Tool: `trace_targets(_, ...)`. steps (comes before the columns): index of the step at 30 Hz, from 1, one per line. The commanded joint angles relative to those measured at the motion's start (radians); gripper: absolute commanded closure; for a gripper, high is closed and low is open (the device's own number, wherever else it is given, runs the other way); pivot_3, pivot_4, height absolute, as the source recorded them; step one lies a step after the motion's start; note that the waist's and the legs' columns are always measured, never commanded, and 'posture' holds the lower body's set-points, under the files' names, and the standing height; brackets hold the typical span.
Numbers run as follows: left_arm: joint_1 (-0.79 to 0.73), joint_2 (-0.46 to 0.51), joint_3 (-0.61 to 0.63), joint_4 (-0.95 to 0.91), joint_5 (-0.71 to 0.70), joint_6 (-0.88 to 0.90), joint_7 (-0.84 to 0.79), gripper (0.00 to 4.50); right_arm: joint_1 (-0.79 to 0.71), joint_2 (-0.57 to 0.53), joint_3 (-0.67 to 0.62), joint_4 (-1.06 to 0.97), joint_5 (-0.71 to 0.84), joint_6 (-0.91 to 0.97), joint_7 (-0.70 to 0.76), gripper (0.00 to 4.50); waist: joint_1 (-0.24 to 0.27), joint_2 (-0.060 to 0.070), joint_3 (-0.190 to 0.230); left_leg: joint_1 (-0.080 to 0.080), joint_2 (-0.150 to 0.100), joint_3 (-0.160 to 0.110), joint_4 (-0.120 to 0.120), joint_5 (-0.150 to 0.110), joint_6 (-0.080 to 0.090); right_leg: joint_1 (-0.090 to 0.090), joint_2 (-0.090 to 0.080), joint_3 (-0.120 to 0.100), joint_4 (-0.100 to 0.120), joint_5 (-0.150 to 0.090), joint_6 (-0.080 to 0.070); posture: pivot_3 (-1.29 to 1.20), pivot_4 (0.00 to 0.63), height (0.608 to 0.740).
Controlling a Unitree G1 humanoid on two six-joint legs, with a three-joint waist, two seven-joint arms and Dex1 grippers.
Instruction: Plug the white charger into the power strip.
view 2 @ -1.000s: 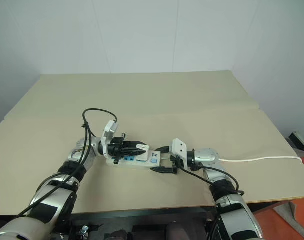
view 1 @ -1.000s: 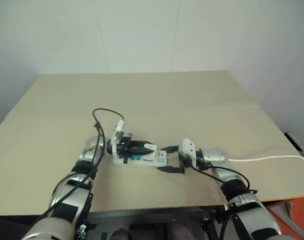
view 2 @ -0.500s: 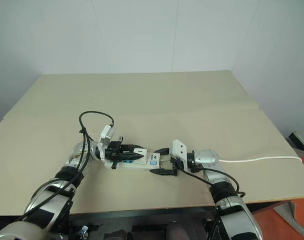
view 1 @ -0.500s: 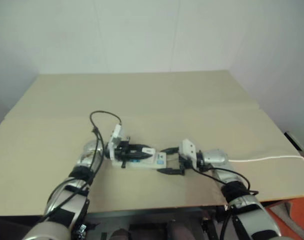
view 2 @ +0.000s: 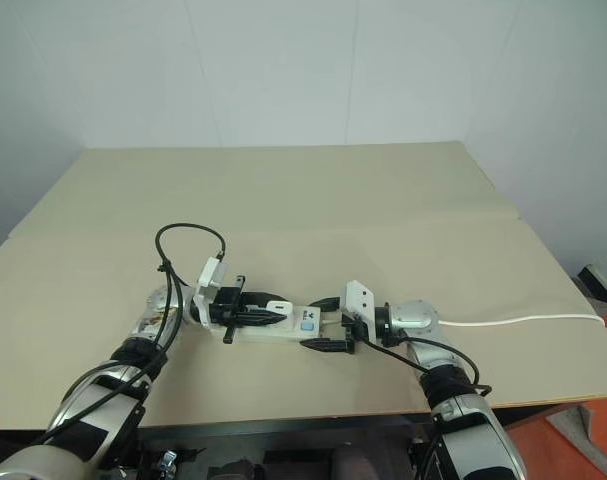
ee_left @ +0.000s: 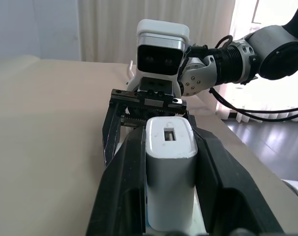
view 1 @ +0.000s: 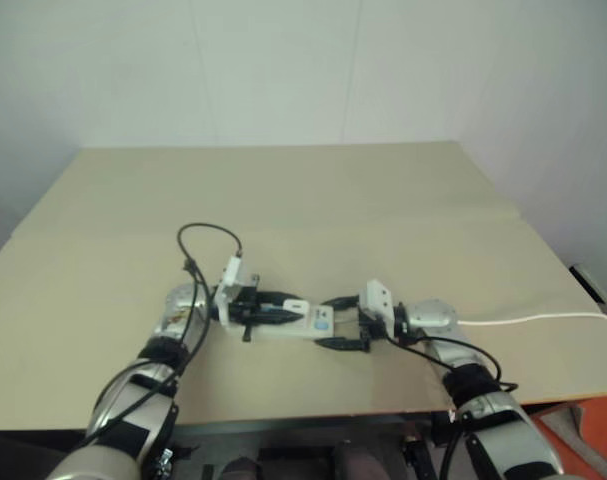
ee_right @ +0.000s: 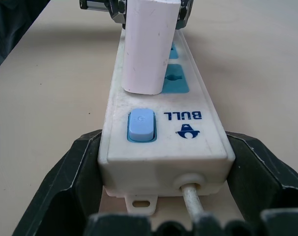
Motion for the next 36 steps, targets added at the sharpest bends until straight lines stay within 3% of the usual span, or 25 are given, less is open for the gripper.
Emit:
trace_targets(1, 0.021, 0.04, -0.049, 0.11, 0.076, 0.002, -0.002, 3.49, 0.031, -0.02, 0.029, -0.028, -0.019, -0.01, 0.034, 1.11, 0.002, 0.0, -0.002, 0.0, 0.0, 0.0, 0.0, 0.0, 0.0, 0.0, 0.0, 0.0, 0.0, 0.0, 0.0, 0.0, 0.15, 0.74)
trace_targets(11, -0.002, 0.029, -0.049, 0.178, 0.114, -0.026, -0.002, 3.49, 0.034, -0.013, 0.035, -0.03, -0.027, -0.015, 0.011, 1.11, 0.007, 0.001, -0.005, 0.008, 0.0, -0.001, -0.001, 0.0, 0.0, 0.011, 0.0, -0.001, -0.004, -0.001, 0.002, 0.0, 0.15, 0.74)
trace_targets(22, 0.009, 0.012, 0.017, 0.137, 0.096, -0.061, -0.002, 0.03, 0.044, -0.012, 0.039, -0.032, -0.034, -0.019, -0.003, 1.11, 0.007, 0.005, -0.008, 0.013, 0.0, 0.001, -0.003, 0.0, 0.0, 0.014, 0.0, 0.0, -0.005, -0.003, 0.003, 0.0, 0.15, 0.74)
trace_targets(31, 0.008, 0.091, 0.044, -0.007, 0.074, -0.058, -0.002, 0.03, 0.032, -0.013, 0.036, -0.024, -0.027, -0.012, 0.004, 1.11, 0.006, 0.005, -0.007, 0.011, 0.0, 0.0, -0.003, 0.0, 0.0, 0.013, 0.0, 0.0, -0.005, -0.003, 0.003, 0.0, 0.15, 0.74)
trace_targets(35, 0.029, 0.169, 0.077, -0.18, 0.019, 0.026, -0.002, 0.03, 0.025, -0.003, 0.027, -0.009, -0.033, -0.029, -0.024, 1.11, 0.002, 0.003, -0.006, 0.006, 0.001, 0.0, -0.003, 0.0, 0.0, 0.007, 0.0, 0.0, -0.005, -0.002, 0.003, 0.0, 0.15, 0.74)
trace_targets(36, 0.038, 0.192, 0.083, -0.226, 0.011, 0.044, -0.002, 0.01, 0.021, 0.001, 0.023, -0.002, -0.028, -0.032, -0.025, 0.76, 0.002, 0.003, -0.006, 0.003, 0.001, 0.0, -0.003, 0.0, 0.0, 0.005, 0.0, 0.0, -0.005, -0.002, 0.002, 0.0, 0.15, 0.74)
